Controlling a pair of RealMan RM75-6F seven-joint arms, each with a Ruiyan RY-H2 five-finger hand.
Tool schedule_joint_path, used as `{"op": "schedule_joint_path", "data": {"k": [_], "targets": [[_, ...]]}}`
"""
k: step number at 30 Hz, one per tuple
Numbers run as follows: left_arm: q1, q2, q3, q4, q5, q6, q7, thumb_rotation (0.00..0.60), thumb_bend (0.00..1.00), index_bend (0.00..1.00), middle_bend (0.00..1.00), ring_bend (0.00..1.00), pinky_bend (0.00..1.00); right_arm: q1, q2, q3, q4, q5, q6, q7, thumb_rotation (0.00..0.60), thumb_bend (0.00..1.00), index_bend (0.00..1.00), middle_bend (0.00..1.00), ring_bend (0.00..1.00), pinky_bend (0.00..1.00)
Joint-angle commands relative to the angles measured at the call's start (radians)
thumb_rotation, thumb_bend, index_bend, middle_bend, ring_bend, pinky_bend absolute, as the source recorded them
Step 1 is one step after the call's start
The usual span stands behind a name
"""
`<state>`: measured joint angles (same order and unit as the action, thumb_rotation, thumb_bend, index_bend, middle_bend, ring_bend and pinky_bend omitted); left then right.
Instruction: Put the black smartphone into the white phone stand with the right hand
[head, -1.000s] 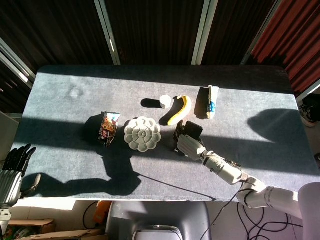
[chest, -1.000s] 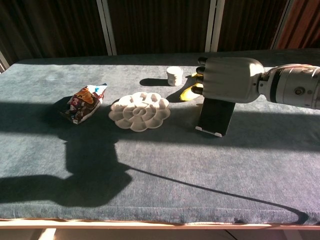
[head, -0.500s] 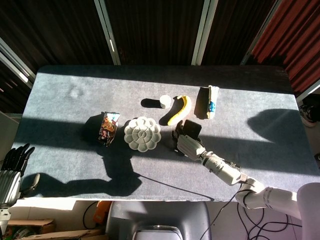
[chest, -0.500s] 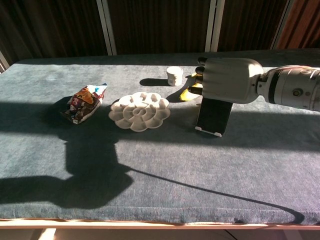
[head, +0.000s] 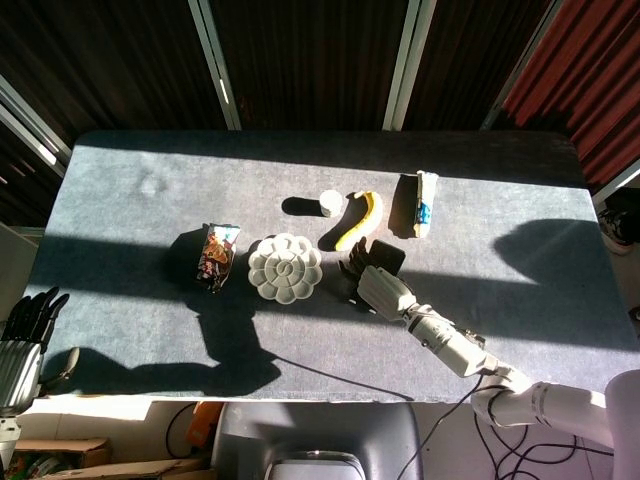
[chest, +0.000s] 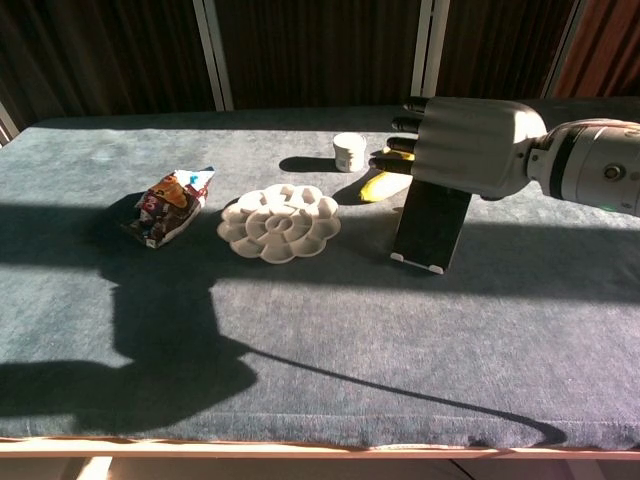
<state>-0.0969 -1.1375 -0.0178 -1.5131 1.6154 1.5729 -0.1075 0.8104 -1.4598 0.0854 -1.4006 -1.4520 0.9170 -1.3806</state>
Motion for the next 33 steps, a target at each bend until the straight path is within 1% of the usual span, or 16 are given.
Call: {"op": "schedule_joint_path", "data": {"k": [1, 4, 6, 7, 9, 11, 13, 15, 17, 19, 20, 22, 23, 27, 33], "targets": [[0.001, 0.001, 0.0, 0.0, 0.0, 0.001, -0.001, 0.6, 0.41, 0.0, 0.0, 0.0, 0.0, -0.039, 0.027, 0.01, -0.07, 0.031, 0.062, 0.019, 0.6, 0.2, 0.0, 0.23, 0.15, 0.29], [0.004, 0.005, -0.001, -0.002, -0.003, 0.005, -0.005, 0.6, 0.41, 0.0, 0.0, 0.0, 0.0, -0.116, 0.051, 0.02, -0.19, 0.062, 0.179, 0.11, 0.6, 0.19, 0.0, 0.15, 0.09, 0.27], [0.006, 0.007, -0.002, -0.003, -0.006, 0.007, -0.007, 0.6, 0.41, 0.0, 0.0, 0.0, 0.0, -0.183, 0.078, 0.011, -0.268, 0.05, 0.275, 0.219, 0.6, 0.19, 0.0, 0.11, 0.05, 0.26], [0.006, 0.008, -0.002, -0.004, -0.006, 0.008, -0.007, 0.6, 0.41, 0.0, 0.0, 0.0, 0.0, -0.21, 0.089, 0.003, -0.288, 0.036, 0.315, 0.259, 0.6, 0.18, 0.0, 0.09, 0.04, 0.26], [0.007, 0.008, 0.001, -0.006, -0.002, 0.007, -0.004, 0.6, 0.41, 0.0, 0.0, 0.0, 0.0, -0.297, 0.112, -0.02, -0.334, 0.017, 0.431, 0.383, 0.6, 0.18, 0.0, 0.04, 0.01, 0.26], [0.005, 0.01, 0.008, -0.009, 0.008, 0.002, -0.003, 0.6, 0.41, 0.0, 0.0, 0.0, 0.0, -0.383, 0.134, -0.056, -0.349, -0.011, 0.533, 0.526, 0.6, 0.18, 0.0, 0.02, 0.0, 0.26], [0.003, 0.013, 0.014, -0.013, 0.016, -0.005, -0.003, 0.6, 0.41, 0.0, 0.0, 0.0, 0.0, -0.457, 0.149, -0.083, -0.34, -0.021, 0.611, 0.664, 0.6, 0.18, 0.0, 0.01, 0.0, 0.26], [0.004, 0.014, 0.019, -0.017, 0.02, -0.007, 0.013, 0.6, 0.41, 0.0, 0.0, 0.0, 0.0, -0.53, 0.155, -0.107, -0.299, -0.034, 0.686, 0.837, 0.6, 0.18, 0.0, 0.0, 0.0, 0.25], [0.006, 0.013, 0.025, -0.023, 0.026, -0.008, 0.033, 0.6, 0.41, 0.0, 0.0, 0.0, 0.0, -0.585, 0.156, -0.125, -0.232, -0.037, 0.729, 0.975, 0.6, 0.18, 0.0, 0.0, 0.0, 0.23], [0.005, 0.015, 0.036, -0.029, 0.04, -0.014, 0.04, 0.6, 0.41, 0.0, 0.0, 0.0, 0.0, -0.617, 0.151, -0.132, -0.174, -0.027, 0.741, 1.059, 0.6, 0.18, 0.0, 0.0, 0.0, 0.19], [0.003, 0.019, 0.046, -0.034, 0.052, -0.021, 0.037, 0.6, 0.41, 0.0, 0.0, 0.0, 0.0, -0.629, 0.157, -0.139, -0.15, -0.018, 0.727, 1.096, 0.6, 0.18, 0.0, 0.0, 0.0, 0.18], [0.001, 0.023, 0.053, -0.036, 0.067, -0.024, 0.037, 0.6, 0.41, 0.0, 0.0, 0.0, 0.0, -0.638, 0.188, -0.147, -0.145, -0.015, 0.706, 1.134, 0.6, 0.18, 0.0, 0.0, 0.0, 0.14], [0.002, 0.02, 0.051, -0.036, 0.07, -0.017, 0.045, 0.6, 0.41, 0.0, 0.0, 0.0, 0.0, -0.646, 0.196, -0.136, -0.146, -0.014, 0.717, 1.164, 0.6, 0.18, 0.0, 0.0, 0.0, 0.13], [0.012, 0.003, 0.035, -0.03, 0.049, 0.003, 0.07, 0.6, 0.41, 0.0, 0.0, 0.0, 0.0, -0.666, 0.204, -0.113, -0.151, -0.014, 0.737, 1.176, 0.6, 0.18, 0.0, 0.0, 0.0, 0.1], [0.009, 0.005, 0.029, -0.029, 0.04, -0.001, 0.055, 0.6, 0.41, 0.0, 0.0, 0.0, 0.0, -0.668, 0.214, -0.114, -0.179, -0.005, 0.673, 1.145, 0.6, 0.18, 0.0, 0.0, 0.0, 0.07]]}}
